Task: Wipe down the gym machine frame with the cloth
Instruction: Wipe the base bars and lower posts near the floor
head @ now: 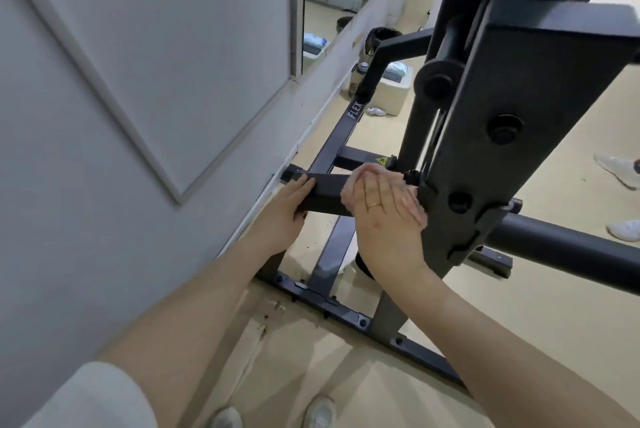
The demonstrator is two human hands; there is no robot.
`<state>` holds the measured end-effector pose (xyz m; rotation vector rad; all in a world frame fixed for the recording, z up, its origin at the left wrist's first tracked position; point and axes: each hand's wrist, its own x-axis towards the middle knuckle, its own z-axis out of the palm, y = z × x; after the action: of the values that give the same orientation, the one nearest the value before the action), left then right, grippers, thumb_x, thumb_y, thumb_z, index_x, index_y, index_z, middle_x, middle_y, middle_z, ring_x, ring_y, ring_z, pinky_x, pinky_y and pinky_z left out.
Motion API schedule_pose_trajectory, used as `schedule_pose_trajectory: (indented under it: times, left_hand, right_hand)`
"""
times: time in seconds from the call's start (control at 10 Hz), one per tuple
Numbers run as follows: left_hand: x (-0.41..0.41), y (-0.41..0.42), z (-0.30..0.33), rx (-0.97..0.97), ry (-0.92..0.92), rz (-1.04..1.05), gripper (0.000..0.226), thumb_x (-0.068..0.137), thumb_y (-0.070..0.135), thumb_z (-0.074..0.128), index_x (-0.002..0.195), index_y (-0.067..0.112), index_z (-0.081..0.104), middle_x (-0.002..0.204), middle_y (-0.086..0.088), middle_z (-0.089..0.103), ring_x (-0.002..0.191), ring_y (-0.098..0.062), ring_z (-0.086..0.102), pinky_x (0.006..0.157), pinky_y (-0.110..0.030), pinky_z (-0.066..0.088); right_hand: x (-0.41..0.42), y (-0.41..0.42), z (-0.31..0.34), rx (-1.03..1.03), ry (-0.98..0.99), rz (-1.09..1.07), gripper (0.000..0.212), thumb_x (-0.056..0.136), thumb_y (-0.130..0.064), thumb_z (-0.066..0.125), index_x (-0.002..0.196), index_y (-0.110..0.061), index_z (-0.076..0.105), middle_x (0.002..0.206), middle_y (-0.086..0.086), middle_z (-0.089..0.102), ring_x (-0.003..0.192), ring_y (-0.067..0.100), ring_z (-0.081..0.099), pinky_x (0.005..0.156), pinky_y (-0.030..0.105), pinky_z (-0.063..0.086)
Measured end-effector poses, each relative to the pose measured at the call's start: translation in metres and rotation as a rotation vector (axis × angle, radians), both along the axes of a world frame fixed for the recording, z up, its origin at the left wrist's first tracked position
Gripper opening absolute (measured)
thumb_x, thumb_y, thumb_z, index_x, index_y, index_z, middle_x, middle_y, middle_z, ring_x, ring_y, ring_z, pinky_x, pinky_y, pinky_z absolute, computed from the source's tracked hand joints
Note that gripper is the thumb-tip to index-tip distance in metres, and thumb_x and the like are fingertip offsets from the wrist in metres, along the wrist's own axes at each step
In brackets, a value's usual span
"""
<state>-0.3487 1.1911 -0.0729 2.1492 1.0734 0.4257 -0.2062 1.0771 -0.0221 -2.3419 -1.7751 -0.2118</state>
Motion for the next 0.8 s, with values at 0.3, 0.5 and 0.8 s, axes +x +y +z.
schedule_pose_trajectory:
  times: [0.3, 0.5, 0.8]
  left_hand:
    - [-0.013, 0.014, -0.002, -0.060, -0.096, -0.090, 0.061, 0.084, -0.015, 0.036, 0.139, 0.012, 0.040, 0.138, -0.011, 0.046, 0.124, -0.019, 0.042, 0.103, -0.010, 0.026]
    - [-0.038, 0.043, -0.041, -0.408, -0.010, 0.008, 0.072, 0.087, -0.004, 0.031, 0.143, 0.041, 0.028, 0.146, 0.004, 0.040, 0.131, -0.016, 0.038, 0.095, -0.026, 0.029]
    - [-0.123, 0.127, -0.064, -0.453, 0.050, -0.084, 0.067, 0.085, -0.012, 0.028, 0.144, 0.021, 0.033, 0.146, 0.006, 0.040, 0.137, -0.009, 0.031, 0.106, -0.016, 0.020]
  right_hand:
    - [-0.025, 0.092, 0.004, -0.349, -0.127, 0.052, 0.032, 0.097, -0.032, 0.041, 0.120, -0.013, 0.053, 0.117, 0.008, 0.058, 0.105, 0.027, 0.053, 0.090, 0.038, 0.038]
    - [-0.030, 0.069, -0.018, -0.243, -0.307, -0.132, 0.036, 0.093, -0.021, 0.038, 0.126, -0.007, 0.044, 0.122, 0.012, 0.052, 0.110, 0.029, 0.047, 0.098, 0.038, 0.033]
    - [-0.120, 0.151, -0.115, -0.499, -0.096, 0.070, 0.041, 0.100, -0.017, 0.035, 0.141, -0.009, 0.038, 0.143, 0.017, 0.040, 0.135, 0.032, 0.032, 0.112, 0.036, 0.024]
